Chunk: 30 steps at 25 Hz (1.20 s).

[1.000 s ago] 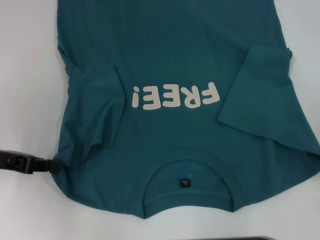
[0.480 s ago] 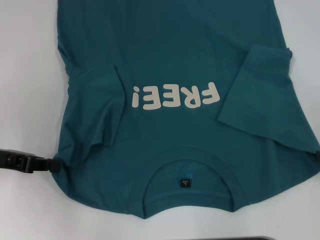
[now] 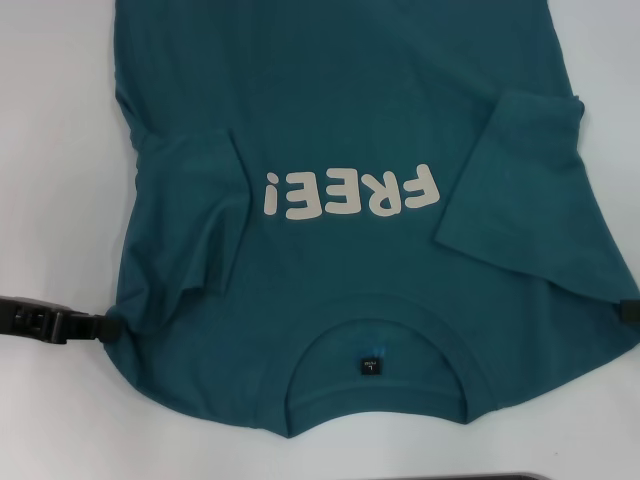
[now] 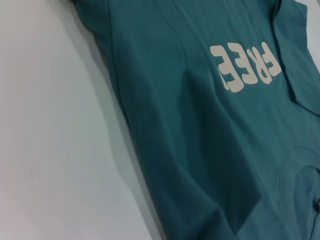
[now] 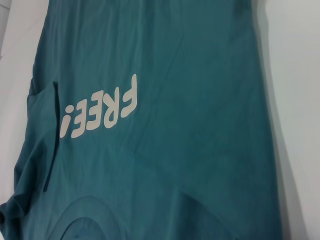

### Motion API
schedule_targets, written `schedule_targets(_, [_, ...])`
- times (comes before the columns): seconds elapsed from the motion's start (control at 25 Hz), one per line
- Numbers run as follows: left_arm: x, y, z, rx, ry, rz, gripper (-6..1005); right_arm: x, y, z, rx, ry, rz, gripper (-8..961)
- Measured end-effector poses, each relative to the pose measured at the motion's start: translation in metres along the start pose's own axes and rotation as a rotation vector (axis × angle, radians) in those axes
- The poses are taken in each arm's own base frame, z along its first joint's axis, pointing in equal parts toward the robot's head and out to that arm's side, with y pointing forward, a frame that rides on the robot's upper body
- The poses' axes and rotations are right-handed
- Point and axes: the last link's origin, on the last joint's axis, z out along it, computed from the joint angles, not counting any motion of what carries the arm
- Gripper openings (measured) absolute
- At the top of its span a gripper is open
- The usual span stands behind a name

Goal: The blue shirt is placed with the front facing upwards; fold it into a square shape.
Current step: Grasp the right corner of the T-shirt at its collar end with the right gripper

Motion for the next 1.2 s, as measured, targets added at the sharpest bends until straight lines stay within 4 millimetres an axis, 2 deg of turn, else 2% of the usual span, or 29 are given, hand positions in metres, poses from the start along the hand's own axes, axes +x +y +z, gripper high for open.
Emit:
schedule_targets(0.6, [0.0008,-0.0001,-0.0005,0.001,0.000,0.003,-2,-0.0026,0.0016,0.0021,0.006,0.029,0.000,809])
schedule_targets(0.68, [0.0012,0.0000,-0.0005,0.001,0.000,0.004,-2,-0.0032,0.0012,0.0022,0.020,0.046,0.009,596])
schedule_targets(1.12, [0.0013,0.0001,-0.0005,0.001,0.000,0.005,-2,-0.0070,0.0007,0.0032,0.041,0.048,0.018,359])
schedule_targets(1.2, [0.0014,0.0000,-0.0005,0.001,0.000,0.005,-1,-0.0071,0.0003,0.0028,0.042,0.046,0.019,287])
